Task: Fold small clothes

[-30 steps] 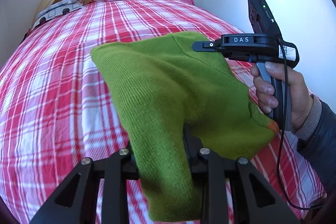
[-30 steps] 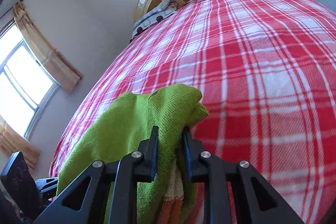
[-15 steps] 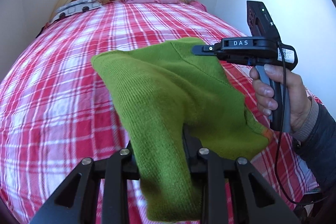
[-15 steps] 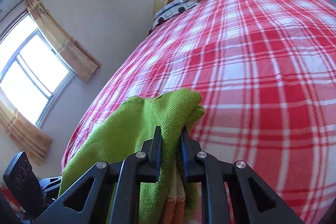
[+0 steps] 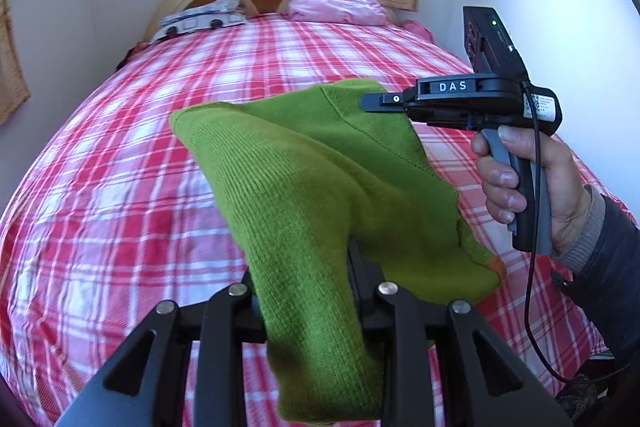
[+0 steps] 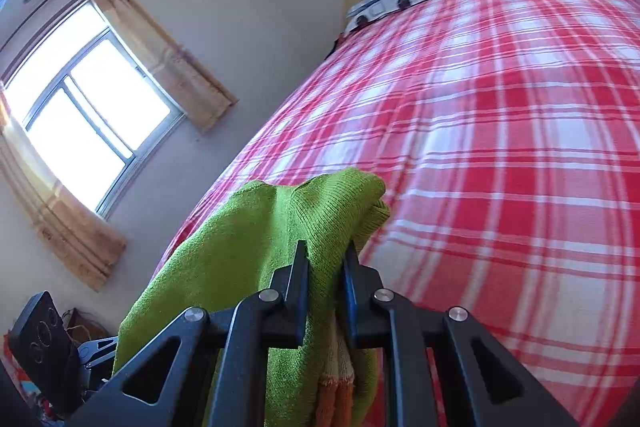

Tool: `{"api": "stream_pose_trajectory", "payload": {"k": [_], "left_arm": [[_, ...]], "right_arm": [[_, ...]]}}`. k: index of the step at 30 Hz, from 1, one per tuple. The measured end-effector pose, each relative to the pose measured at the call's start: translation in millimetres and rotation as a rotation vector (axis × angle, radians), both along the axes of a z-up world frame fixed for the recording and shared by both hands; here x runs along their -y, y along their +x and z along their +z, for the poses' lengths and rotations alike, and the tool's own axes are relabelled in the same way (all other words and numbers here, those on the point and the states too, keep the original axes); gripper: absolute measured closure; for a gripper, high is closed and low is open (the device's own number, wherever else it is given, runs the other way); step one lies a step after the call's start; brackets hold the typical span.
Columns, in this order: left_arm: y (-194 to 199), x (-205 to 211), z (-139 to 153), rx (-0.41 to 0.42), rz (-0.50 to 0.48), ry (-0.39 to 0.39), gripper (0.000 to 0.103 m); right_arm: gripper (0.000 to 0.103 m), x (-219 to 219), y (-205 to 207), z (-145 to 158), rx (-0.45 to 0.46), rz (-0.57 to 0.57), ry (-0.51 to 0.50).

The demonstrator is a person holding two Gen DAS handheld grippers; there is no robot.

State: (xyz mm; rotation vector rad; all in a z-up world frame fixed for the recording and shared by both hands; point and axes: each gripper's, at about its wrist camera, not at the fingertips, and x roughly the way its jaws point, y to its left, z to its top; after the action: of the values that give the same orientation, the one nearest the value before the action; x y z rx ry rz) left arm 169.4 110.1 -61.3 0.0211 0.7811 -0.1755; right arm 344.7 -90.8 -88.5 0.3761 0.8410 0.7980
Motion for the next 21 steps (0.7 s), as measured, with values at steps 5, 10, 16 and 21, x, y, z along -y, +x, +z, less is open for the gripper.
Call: {"api": "stream_pose_trajectory", "payload": {"k": [5, 10, 16, 21], "left_arm": [[-11, -24, 2, 0.017, 0.053, -0.005, 0.074], [-20, -45, 3, 0.030, 0.090, 0.003, 0.074], [-36, -68, 2, 0.037, 0.137, 0.016, 0.074], [-45, -85, -4, 0.032, 0.172, 0.022, 0.074]], "right_arm": [[0.088, -37, 0, 2, -0.001, 0.050, 0.000], [0.088, -71, 3, 6, 0.001, 0.090, -0.001], [0.088, -111, 3, 3, -0.008, 0.151, 0.001], [0.088, -141, 0, -1, -0.015, 0.197, -0.006]]}}
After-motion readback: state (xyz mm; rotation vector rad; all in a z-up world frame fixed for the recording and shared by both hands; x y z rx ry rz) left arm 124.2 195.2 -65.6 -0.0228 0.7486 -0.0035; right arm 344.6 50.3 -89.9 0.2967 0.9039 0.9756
